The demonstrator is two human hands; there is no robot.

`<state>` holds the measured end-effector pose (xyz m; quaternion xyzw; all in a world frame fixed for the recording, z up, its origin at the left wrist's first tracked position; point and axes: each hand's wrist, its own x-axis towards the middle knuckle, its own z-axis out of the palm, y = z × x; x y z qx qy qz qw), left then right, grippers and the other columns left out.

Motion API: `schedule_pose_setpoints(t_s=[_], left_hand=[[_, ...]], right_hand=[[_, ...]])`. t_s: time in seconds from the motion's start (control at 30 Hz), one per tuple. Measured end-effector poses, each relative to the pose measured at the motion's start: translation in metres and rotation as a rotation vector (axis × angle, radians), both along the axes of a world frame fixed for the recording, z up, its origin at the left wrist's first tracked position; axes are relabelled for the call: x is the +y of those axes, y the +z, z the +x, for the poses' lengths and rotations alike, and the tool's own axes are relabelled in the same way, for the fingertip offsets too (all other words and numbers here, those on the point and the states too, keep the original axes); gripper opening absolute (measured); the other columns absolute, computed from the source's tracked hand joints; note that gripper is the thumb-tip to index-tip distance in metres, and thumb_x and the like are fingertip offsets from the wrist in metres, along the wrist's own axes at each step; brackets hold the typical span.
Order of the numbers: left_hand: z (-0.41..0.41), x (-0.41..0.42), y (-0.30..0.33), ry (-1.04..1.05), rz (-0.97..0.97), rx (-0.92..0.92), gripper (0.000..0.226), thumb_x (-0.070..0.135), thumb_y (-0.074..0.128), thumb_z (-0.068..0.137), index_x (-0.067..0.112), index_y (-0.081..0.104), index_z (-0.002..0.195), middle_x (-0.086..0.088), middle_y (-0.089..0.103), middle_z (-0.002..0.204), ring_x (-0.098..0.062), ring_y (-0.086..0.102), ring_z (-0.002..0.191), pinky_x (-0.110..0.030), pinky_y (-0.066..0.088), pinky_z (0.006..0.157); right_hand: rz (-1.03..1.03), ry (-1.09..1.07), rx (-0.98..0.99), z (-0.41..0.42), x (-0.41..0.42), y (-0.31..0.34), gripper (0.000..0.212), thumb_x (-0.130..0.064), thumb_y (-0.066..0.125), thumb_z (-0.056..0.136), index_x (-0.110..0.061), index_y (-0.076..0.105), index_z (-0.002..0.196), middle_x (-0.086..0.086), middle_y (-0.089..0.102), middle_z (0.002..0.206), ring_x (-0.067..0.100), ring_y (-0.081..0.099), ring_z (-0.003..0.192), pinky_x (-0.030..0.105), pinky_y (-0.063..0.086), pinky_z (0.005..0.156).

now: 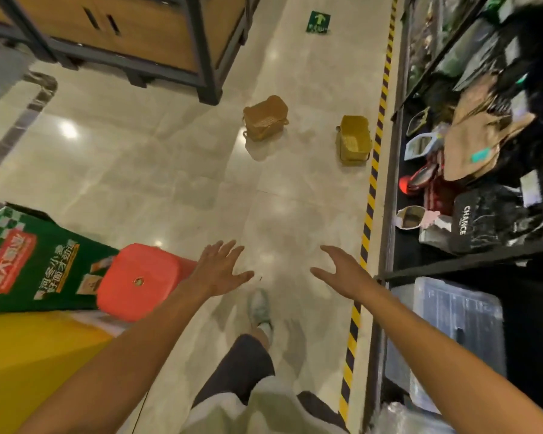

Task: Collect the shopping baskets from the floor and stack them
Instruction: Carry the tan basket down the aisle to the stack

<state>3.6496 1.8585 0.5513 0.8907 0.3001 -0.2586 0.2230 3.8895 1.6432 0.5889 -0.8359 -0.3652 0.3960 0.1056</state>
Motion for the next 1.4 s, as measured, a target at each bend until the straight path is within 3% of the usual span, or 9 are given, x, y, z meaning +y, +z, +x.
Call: schedule_pose_setpoints(t_s=[0.4,0.8,1.1,1.4], left_hand=[[0.202,0.227,0.012,-0.013,0.057,0.018,0.085,0.076,0.029,0.093,0.026,0.013,0.161,-0.001,0.002,0.169,-0.026,0.001,0.155,-0.047,0.002,0.125],[0.373,0.423,-0.008,0.204,0.050,0.026,0.085,0.074,0.037,0.092,0.025,0.021,0.160,-0.002,0.009,0.169,-0.023,0.014,0.154,-0.042,0.011,0.125],[0.453,0.543,-0.027,0.327,-0.005,0.033,0.084,0.070,0.041,0.094,0.023,0.020,0.160,-0.003,0.008,0.169,-0.025,0.009,0.155,-0.040,0.009,0.125],[0.507,0.664,-0.074,0.332,-0.089,0.091,0.085,0.069,0.042,0.094,0.022,0.016,0.161,-0.004,0.004,0.169,-0.026,0.004,0.155,-0.041,0.006,0.126]], right_hand=[[-0.021,0.018,-0.062,0.213,0.200,0.013,0.075,-0.056,0.056,0.094,-0.022,0.030,0.155,0.001,0.028,0.161,0.022,0.026,0.147,0.037,0.026,0.119],[-0.047,0.211,-0.043,0.425,0.434,-0.020,0.077,-0.058,0.057,0.092,-0.022,0.031,0.154,0.001,0.031,0.160,0.022,0.030,0.145,0.033,0.025,0.116],[-0.118,0.224,-0.019,0.526,0.585,-0.026,0.074,-0.051,0.060,0.093,-0.019,0.031,0.154,0.004,0.032,0.159,0.024,0.030,0.145,0.039,0.029,0.117],[-0.203,0.180,-0.023,0.587,0.692,-0.061,0.074,-0.050,0.061,0.093,-0.020,0.032,0.154,0.003,0.033,0.159,0.023,0.031,0.145,0.037,0.028,0.117]])
